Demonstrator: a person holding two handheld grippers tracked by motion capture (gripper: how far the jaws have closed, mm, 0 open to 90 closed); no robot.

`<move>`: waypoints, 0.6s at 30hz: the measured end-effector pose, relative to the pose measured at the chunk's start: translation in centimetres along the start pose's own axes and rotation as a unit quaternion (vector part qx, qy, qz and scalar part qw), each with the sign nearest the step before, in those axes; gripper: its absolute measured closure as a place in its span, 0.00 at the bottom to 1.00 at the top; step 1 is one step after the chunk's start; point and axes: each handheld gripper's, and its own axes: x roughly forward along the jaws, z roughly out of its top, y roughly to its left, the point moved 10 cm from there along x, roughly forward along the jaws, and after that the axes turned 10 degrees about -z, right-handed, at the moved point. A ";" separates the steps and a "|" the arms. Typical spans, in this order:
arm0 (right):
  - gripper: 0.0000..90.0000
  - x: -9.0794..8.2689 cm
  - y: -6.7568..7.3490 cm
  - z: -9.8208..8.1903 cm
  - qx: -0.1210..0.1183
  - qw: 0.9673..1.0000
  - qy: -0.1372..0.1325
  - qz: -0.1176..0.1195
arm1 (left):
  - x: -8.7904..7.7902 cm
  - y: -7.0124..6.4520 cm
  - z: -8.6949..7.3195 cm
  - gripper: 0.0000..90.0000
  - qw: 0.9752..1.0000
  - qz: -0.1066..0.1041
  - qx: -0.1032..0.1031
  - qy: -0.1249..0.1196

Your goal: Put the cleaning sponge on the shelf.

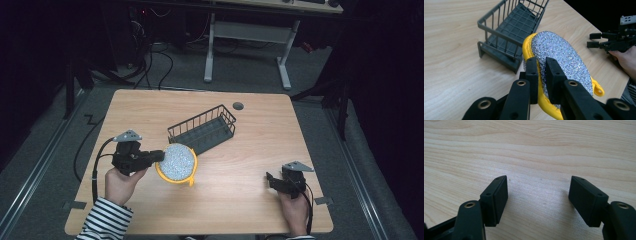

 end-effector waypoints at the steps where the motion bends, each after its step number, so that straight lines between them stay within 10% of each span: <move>1: 0.35 0.0 0.0 0.0 -0.001 1.000 0.000 0.000 | -0.1 0.0 0.3 0.91 1.000 0.001 0.002 -0.001; 18: 0.35 0.0 0.0 0.0 0.000 1.000 0.000 0.000 | -0.1 1.4 5.7 0.91 1.000 -0.003 -0.001 -0.018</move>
